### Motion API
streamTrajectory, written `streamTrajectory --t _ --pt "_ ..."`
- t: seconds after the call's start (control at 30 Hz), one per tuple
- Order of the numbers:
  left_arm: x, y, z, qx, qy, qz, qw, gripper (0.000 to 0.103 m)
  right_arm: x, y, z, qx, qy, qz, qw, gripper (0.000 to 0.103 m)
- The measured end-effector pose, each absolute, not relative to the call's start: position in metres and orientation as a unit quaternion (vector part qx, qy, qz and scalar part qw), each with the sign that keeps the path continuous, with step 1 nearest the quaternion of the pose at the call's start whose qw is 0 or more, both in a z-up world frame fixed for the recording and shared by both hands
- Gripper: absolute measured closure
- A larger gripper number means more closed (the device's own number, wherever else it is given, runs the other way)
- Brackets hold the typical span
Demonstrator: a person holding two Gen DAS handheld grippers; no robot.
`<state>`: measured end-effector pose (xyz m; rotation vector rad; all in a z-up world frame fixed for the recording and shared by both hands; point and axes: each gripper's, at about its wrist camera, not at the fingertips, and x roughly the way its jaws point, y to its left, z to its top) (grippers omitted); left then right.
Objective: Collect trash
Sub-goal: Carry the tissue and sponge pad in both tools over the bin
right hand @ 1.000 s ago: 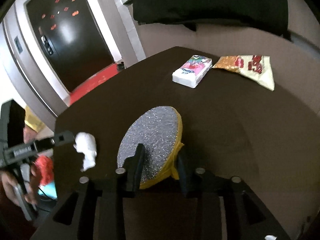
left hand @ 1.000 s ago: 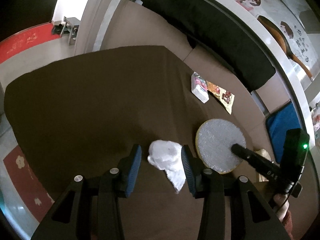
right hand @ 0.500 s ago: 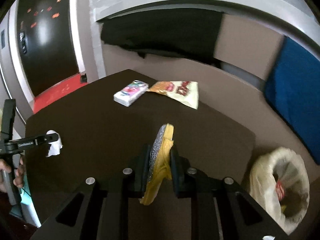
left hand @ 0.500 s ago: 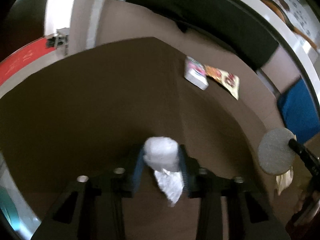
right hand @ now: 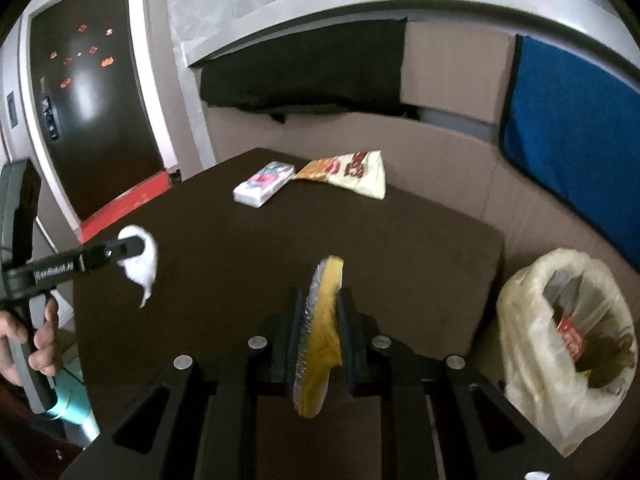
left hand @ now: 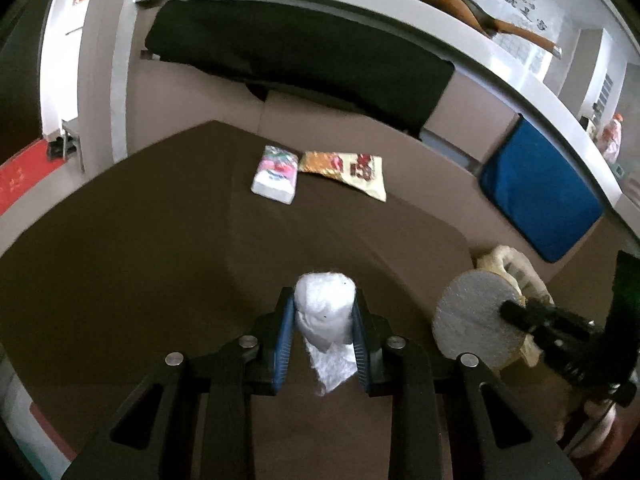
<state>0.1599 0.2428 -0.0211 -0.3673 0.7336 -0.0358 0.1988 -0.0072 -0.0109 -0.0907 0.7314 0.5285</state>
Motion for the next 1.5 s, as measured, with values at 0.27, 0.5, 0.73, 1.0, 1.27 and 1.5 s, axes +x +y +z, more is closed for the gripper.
streamTrajectory --t 0.27,0.5,0.73,1.0,1.27,1.5 --pt "0.158 0.228 -0.014 -0.155 0.355 -0.018 0.922 0.075 0.213 -0.006 -0.034 -0.018 0.399 0.259 0.879 0.084" --pt "0.156 0.175 0.037 -0.089 0.287 -0.044 0.953 0.075 0.193 -0.026 0.01 -0.032 0.336 0.249 0.908 0.087" --pt "0.151 0.101 0.113 -0.017 0.171 -0.073 0.982 0.075 0.167 -0.085 0.094 -0.032 0.226 0.196 0.954 0.087" --pt "0.155 0.024 0.146 0.007 0.123 -0.113 0.986 0.075 0.144 -0.151 0.132 -0.045 0.164 0.112 0.979 0.087" --pt "0.177 -0.03 0.129 0.007 0.151 -0.136 0.979 0.075 0.149 -0.194 0.128 -0.041 0.169 0.066 0.983 0.087" --pt "0.208 -0.058 0.096 -0.005 0.205 -0.16 0.966 0.075 0.162 -0.222 0.11 -0.033 0.195 0.029 0.98 0.087"
